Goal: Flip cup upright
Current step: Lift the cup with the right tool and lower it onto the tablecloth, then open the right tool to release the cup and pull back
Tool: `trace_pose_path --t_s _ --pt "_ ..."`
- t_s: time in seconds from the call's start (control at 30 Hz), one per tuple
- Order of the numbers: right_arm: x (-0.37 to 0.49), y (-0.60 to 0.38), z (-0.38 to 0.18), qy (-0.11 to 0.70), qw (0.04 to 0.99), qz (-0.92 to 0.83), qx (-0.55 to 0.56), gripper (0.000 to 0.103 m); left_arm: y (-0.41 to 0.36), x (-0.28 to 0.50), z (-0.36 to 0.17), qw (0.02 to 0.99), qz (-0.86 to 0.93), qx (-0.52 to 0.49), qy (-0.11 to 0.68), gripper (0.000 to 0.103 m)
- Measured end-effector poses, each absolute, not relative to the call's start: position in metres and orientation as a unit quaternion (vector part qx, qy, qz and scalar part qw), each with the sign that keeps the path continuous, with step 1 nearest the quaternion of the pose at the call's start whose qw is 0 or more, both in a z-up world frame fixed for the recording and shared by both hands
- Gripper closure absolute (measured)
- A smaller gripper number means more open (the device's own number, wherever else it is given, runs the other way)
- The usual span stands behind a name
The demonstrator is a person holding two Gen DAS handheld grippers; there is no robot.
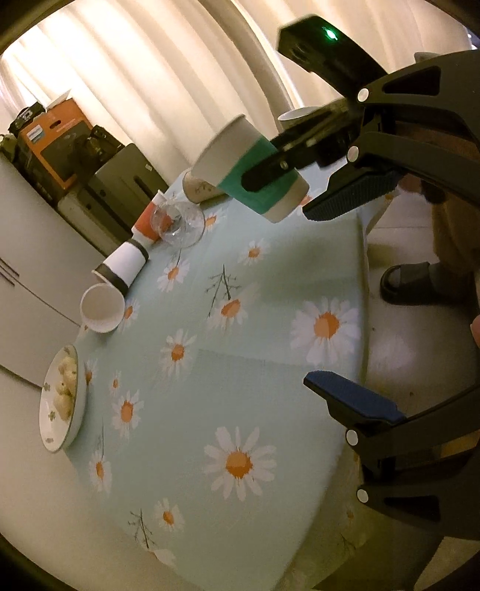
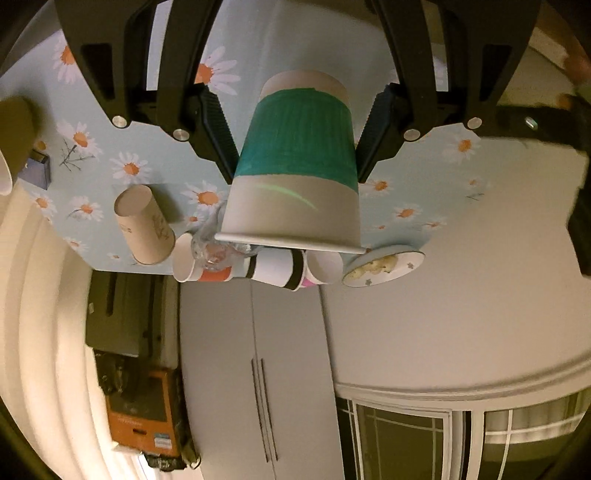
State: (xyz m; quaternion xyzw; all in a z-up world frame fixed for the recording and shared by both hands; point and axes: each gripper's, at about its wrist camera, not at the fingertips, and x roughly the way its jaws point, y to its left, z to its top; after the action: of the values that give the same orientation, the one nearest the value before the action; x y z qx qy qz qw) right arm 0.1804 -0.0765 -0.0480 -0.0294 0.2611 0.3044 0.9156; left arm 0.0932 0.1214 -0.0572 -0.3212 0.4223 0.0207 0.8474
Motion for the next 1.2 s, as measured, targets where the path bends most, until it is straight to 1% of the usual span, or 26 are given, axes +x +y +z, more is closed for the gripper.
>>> trace_pose_path --t_s 0.27,0.37,0.53,0.9,0.97,1.03,1.13,1.2 --pt "0.172 -0.066 -0.074 0.202 0.938 0.276 -0.059 0.039 0.132 0.088 -0.062 0.840 0.033 -0.342 0.420 0.022" --pt "0.171 -0.064 -0.083 0.192 0.941 0.270 -0.070 0.039 0.131 0.089 -0.063 0.839 0.033 -0.341 0.423 0.022" --pt "0.169 -0.063 -0.095 0.193 0.940 0.268 -0.084 0.039 0.130 0.089 -0.062 0.840 0.031 -0.337 0.424 0.022" --pt "0.157 -0.073 -0.095 0.209 0.936 0.271 -0.083 0.039 0.125 0.090 -0.064 0.841 0.032 -0.328 0.429 0.022" --pt "0.156 -0.074 -0.093 0.213 0.935 0.274 -0.080 0.036 0.125 0.090 -0.064 0.841 0.034 -0.326 0.430 0.022" --pt "0.155 -0.076 -0.090 0.210 0.936 0.274 -0.075 0.028 0.124 0.090 -0.065 0.841 0.035 -0.324 0.431 0.022" --pt "0.152 -0.076 -0.085 0.204 0.938 0.272 -0.074 0.025 0.123 0.089 -0.066 0.841 0.038 -0.324 0.431 0.022" --pt "0.149 -0.077 -0.081 0.202 0.938 0.273 -0.072 0.024 0.123 0.088 -0.067 0.841 0.041 -0.324 0.431 0.022"
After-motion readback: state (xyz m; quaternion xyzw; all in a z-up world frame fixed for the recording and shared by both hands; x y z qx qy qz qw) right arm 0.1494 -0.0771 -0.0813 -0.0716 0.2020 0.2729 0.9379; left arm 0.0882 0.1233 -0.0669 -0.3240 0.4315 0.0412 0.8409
